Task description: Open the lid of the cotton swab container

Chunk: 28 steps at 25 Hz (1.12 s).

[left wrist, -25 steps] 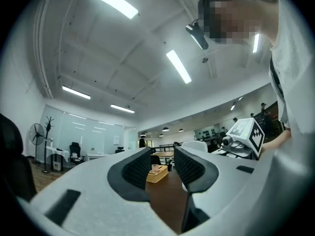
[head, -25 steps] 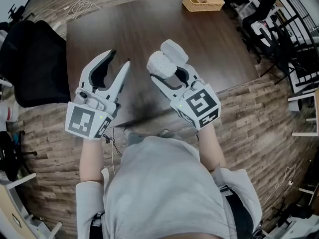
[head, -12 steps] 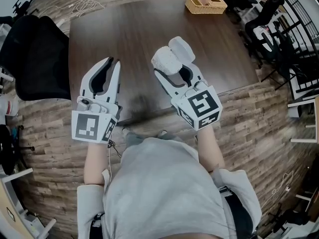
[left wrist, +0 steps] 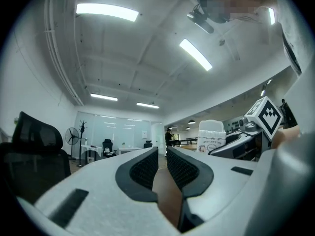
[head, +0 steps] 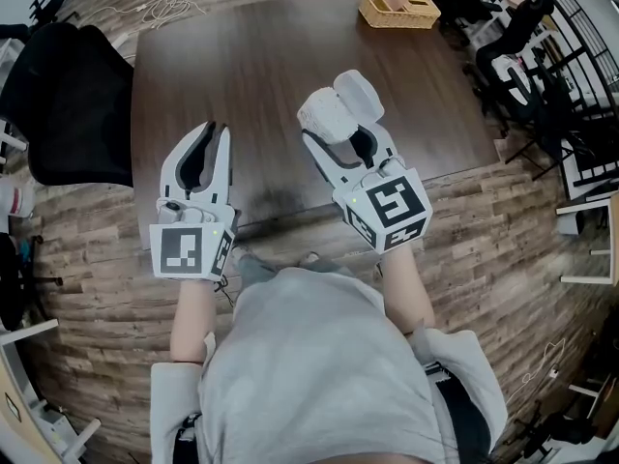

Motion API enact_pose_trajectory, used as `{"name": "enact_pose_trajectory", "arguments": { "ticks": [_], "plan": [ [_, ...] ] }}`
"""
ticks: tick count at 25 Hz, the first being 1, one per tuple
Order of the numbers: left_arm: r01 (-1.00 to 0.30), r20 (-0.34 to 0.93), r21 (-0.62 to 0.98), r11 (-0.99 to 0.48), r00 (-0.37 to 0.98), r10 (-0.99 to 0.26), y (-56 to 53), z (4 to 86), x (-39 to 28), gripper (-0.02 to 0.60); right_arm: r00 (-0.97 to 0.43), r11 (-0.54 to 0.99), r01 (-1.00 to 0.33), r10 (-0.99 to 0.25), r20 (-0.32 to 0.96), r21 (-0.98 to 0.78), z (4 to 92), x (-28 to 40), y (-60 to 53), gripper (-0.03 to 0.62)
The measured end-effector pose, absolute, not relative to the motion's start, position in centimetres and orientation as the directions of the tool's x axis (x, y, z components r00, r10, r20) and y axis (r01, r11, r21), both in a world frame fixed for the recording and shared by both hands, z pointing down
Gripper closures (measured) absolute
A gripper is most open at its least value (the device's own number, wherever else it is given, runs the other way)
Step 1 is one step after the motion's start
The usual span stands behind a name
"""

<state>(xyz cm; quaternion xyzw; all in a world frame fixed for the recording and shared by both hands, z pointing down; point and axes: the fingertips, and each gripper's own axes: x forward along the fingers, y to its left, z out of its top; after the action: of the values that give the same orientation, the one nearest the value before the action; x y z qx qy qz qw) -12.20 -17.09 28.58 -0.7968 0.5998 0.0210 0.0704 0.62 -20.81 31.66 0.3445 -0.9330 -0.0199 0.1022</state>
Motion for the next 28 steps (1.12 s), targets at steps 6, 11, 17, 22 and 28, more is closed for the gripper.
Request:
{"name": "enact_pose_trajectory", "arguments": {
  "ticks": [6,11,17,22,28],
  "plan": [
    [-0.971,-0.113,-0.041,-0.237,0.24,-0.964,-16.2,29.5,-11.8,0.522,-0.733,0.753,-0.648,-0.658,0.175,0.115,31.7,2.0,-20.4,0.401],
    [-0.975,-0.118,-0.034,-0.22,0.222,-0.968,-15.7,29.5,-11.3,0.522,-0.729,0.746,-0.654,-0.665,0.163,0.123,31.6,2.9,-20.0,0.401],
    [-0.977,-0.122,-0.034,-0.211,0.213,-0.969,-15.1,29.4,-10.4,0.522,-0.728,0.745,-0.656,-0.667,0.156,0.123,31.5,3.9,-19.7,0.401],
    [-0.978,-0.121,-0.037,-0.204,0.207,-0.971,-15.3,29.2,-9.7,0.522,-0.732,0.748,-0.653,-0.664,0.154,0.122,31.5,4.6,-19.8,0.401],
    [-0.98,-0.125,-0.039,-0.196,0.2,-0.972,-15.3,29.0,-9.1,0.522,-0.731,0.746,-0.656,-0.666,0.147,0.117,31.4,5.3,-19.9,0.401]
  ]
}}
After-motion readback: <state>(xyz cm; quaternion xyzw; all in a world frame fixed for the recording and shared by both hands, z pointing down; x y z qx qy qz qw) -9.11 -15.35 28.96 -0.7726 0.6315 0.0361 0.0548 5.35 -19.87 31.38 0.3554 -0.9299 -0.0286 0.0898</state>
